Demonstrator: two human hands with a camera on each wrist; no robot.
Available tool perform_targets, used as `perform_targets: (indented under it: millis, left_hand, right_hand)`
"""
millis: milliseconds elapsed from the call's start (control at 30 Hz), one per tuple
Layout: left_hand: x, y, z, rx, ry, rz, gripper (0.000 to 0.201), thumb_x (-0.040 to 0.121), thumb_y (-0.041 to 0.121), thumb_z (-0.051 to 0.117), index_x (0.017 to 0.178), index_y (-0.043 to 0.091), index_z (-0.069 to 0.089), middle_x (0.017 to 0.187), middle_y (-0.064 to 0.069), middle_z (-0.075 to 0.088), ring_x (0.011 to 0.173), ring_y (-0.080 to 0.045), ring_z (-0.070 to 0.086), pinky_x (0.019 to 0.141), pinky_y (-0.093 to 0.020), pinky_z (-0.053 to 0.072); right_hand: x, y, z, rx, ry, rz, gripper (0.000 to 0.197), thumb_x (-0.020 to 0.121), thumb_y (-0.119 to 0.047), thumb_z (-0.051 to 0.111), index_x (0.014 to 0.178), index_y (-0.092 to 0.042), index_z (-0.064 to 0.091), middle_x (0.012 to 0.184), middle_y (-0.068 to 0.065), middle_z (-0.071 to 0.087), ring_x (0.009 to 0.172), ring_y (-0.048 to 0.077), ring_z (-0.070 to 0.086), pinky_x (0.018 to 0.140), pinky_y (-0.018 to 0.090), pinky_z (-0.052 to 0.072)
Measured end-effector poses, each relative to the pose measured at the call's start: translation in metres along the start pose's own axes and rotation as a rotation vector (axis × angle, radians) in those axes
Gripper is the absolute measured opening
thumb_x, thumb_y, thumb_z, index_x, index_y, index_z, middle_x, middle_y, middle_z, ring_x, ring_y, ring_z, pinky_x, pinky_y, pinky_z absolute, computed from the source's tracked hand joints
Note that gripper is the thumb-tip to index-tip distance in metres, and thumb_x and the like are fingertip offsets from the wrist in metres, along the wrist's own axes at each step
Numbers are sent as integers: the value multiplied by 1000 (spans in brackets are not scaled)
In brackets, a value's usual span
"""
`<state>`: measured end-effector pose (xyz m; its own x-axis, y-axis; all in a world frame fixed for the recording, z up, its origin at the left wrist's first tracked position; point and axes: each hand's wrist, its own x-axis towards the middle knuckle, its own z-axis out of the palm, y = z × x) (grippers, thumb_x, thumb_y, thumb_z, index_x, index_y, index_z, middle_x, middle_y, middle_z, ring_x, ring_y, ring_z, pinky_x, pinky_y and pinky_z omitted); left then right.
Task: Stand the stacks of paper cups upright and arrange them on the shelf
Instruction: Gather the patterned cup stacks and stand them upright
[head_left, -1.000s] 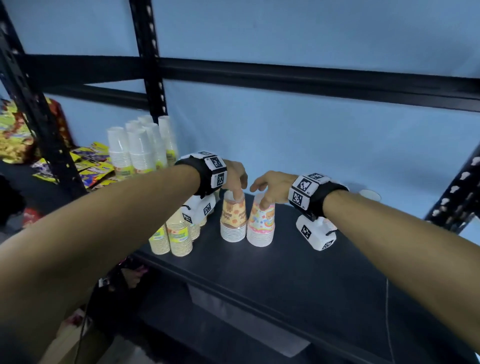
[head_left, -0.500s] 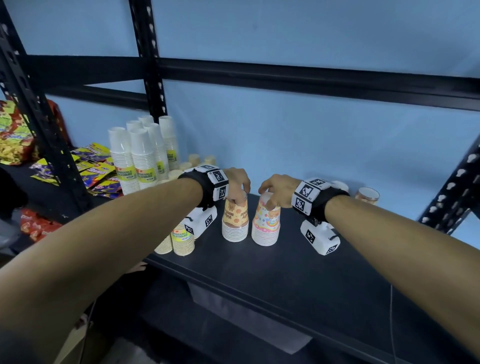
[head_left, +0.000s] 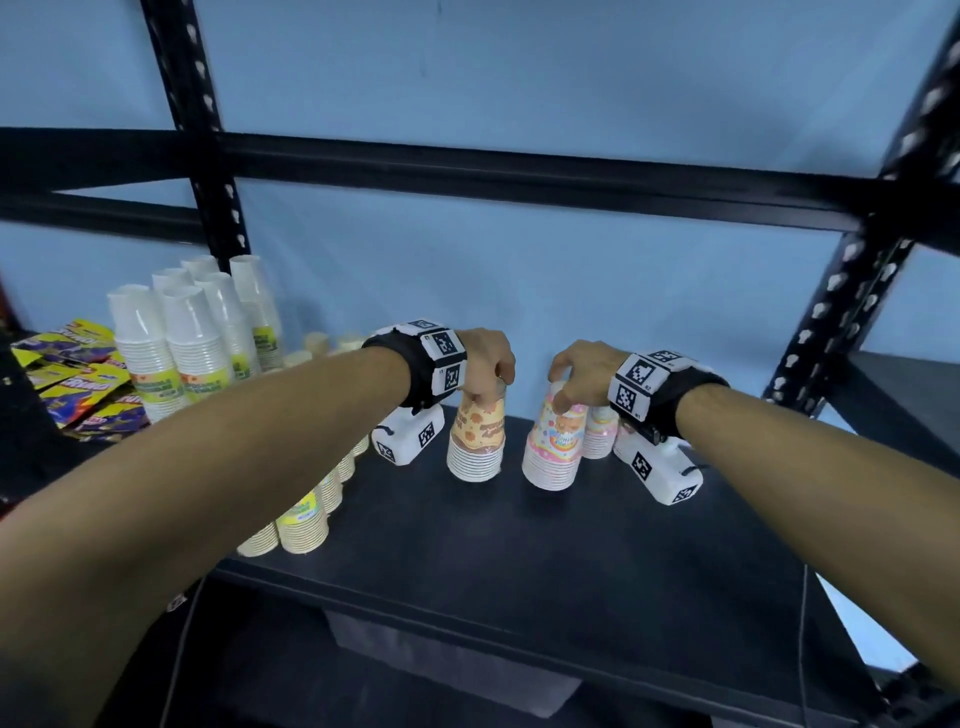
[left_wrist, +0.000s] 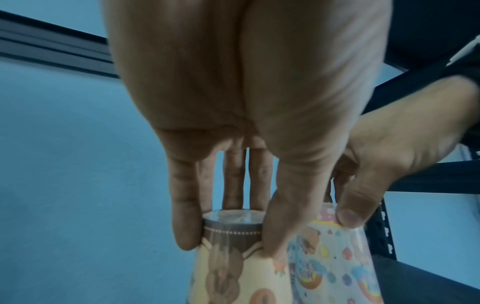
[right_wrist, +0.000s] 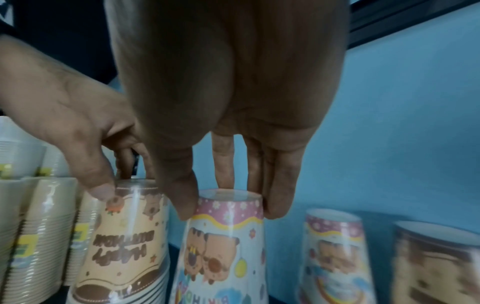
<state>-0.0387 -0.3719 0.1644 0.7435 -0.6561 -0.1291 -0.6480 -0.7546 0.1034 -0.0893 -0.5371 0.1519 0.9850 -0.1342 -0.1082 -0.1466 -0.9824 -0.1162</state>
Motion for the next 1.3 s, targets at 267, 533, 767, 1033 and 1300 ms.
perform_targets:
  millis: [267, 533, 767, 1033, 1300]
  left_hand:
    - [38, 49, 4, 5, -19, 146, 43, 84, 14, 65, 126, 22, 63, 130, -2, 54, 111, -23, 58, 82, -29, 49]
    - [69, 80, 17, -4, -50, 254, 50, 75, 5, 74, 120, 27, 67, 121, 0, 60, 93, -20, 58, 77, -27, 50]
    - [85, 94, 27, -35, -84, 283, 46, 73, 3, 76, 114, 23, 68, 118, -1, 63, 103, -23, 61, 76, -29, 48]
    - [95, 97, 31, -55, -127, 272, 47, 73, 4, 75, 114, 26, 66, 116, 1, 64, 102, -23, 62, 83, -34, 53]
    - [97, 96, 30, -31, -118, 283, 51, 77, 7, 75, 123, 25, 63, 128, 0, 60, 111, -23, 59, 85, -31, 49]
  right_hand:
    - [-21, 59, -7, -25, -1, 176, 44, 76, -26, 76, 117, -11, 68, 119, 9, 66, 105, 26, 64, 82, 30, 52]
    - [-23, 89, 0, -3, -8, 243, 45, 79, -21, 74, 123, -14, 66, 119, 7, 66, 105, 25, 63, 75, 25, 48]
    - [-20, 99, 6, 21, -17, 253, 47, 81, -20, 73, 127, -17, 62, 123, 7, 62, 110, 25, 60, 76, 25, 46]
    - [-13, 104, 9, 55, 1, 241, 44, 81, -19, 73, 124, -16, 64, 122, 6, 64, 109, 25, 61, 76, 25, 44]
    - [-14, 103, 8, 40, -25, 245, 40, 84, -18, 70, 123, -13, 64, 120, 8, 65, 108, 26, 62, 72, 25, 43]
